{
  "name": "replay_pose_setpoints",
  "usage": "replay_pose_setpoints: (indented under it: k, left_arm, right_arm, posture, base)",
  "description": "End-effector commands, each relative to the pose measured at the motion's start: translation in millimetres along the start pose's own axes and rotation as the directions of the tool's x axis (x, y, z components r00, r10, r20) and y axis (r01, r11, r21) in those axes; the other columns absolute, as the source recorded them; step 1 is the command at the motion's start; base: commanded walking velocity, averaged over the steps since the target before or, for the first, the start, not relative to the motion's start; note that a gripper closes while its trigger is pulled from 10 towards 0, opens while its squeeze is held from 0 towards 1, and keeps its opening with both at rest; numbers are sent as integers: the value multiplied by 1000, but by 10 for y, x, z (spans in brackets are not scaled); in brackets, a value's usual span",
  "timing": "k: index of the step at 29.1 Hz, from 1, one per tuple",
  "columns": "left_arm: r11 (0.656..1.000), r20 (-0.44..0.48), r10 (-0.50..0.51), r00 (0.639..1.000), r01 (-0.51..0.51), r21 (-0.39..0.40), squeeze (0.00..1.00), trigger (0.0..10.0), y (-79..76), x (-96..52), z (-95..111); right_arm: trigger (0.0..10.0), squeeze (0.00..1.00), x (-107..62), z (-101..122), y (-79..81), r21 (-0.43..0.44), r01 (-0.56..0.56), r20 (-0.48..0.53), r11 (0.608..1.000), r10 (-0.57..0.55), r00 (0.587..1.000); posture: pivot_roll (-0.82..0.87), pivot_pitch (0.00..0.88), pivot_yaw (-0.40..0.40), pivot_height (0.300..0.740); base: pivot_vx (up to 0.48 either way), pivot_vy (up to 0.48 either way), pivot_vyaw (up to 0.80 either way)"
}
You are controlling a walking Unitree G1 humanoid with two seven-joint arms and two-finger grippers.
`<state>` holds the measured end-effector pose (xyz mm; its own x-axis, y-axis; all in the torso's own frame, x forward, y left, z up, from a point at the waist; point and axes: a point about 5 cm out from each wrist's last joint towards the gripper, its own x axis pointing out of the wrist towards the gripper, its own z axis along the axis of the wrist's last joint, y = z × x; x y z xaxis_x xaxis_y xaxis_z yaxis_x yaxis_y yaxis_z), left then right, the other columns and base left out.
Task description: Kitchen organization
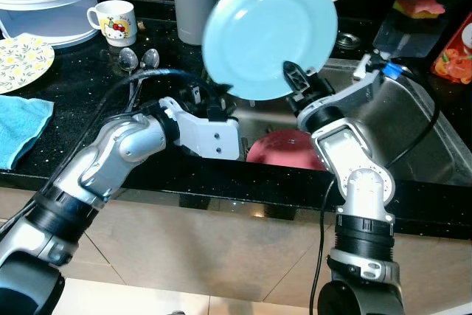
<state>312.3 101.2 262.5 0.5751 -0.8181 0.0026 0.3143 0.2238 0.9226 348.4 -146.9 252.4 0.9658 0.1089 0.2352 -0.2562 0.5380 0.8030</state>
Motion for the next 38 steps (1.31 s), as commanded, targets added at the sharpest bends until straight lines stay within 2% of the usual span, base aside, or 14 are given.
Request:
replay_pose_setpoints:
  k: [1,4,7,8,11,14,16,18,20,21,22,28,34,38]
  left_arm:
    - [995,4,-18,1000,18,-97,0,10000,6,-35,9]
    - [972,-66,45,997,-59,-228,0,10000,91,-16,-85]
    - [907,-281,170,945,-261,-331,0,10000,281,7,-357]
    - [907,-281,170,945,-261,-331,0,10000,281,7,-357]
    - [755,-444,227,867,-445,-482,0,10000,428,-29,-553]
    - [695,-478,231,848,-487,-530,0,10000,452,-38,-593]
    - [600,-547,222,807,-555,-576,0,10000,455,-58,-669]
    - [588,-567,214,796,-569,-576,0,10000,442,-67,-689]
    - [571,-599,208,773,-593,-568,0,10000,424,-83,-719]
    - [571,-599,208,773,-593,-568,0,10000,424,-83,-719]
    - [565,-608,204,767,-600,-567,0,10000,414,-85,-727]
    - [530,-648,178,741,-627,-572,0,10000,390,-69,-720]
    - [520,-659,168,733,-634,-573,0,10000,383,-59,-713]
    - [516,-665,168,728,-640,-570,0,10000,382,-62,-713]
  right_arm:
    - [10000,0,15,62,-68,-9,51,39,999,-51,998]
    - [10000,0,19,65,-155,-73,114,47,991,-110,993]
    - [10000,0,16,-61,-257,-303,182,3,936,-190,982]
    - [10000,0,16,-61,-257,-303,182,3,936,-190,982]
    - [10000,0,-11,-169,-335,-471,212,-4,856,-243,970]
    - [10000,0,-18,-193,-377,-502,227,-6,834,-266,964]
    - [10000,0,-34,-264,-480,-548,249,-29,798,-316,948]
    - [10000,12,-42,-293,-512,-560,254,-40,789,-332,942]
    - [10000,396,-57,-346,-556,-573,253,-66,780,-351,934]
    - [10000,396,-57,-346,-556,-573,253,-66,780,-351,934]
    - [10000,1000,-66,-374,-575,-573,247,-81,781,-355,931]
    - [10000,1000,-92,-469,-604,-523,231,-137,821,-348,927]
    - [10000,1000,-92,-430,-601,-537,237,-115,810,-349,930]
    - [10000,1000,-54,-169,-483,-594,270,54,758,-297,953]
  posture:
    - [290,81,-37,740]
    - [289,82,-38,740]
    - [285,80,-37,740]
    - [285,80,-37,740]
    - [285,81,-35,740]
    - [285,81,-35,740]
    - [285,83,-34,740]
    - [285,85,-34,740]
    - [283,87,-34,740]
    - [283,87,-34,740]
    - [283,87,-34,740]
    - [282,86,-32,740]
    - [281,83,-32,740]
    - [282,80,-33,740]
  base:
    - [0,0,0]
    - [0,0,0]
    - [0,0,0]
    - [0,0,0]
    - [0,0,0]
    - [0,0,0]
    - [0,0,0]
    - [0,0,0]
    - [0,0,0]
    - [0,0,0]
    - [0,0,0]
    - [0,0,0]
    - [0,0,0]
    - [0,0,0]
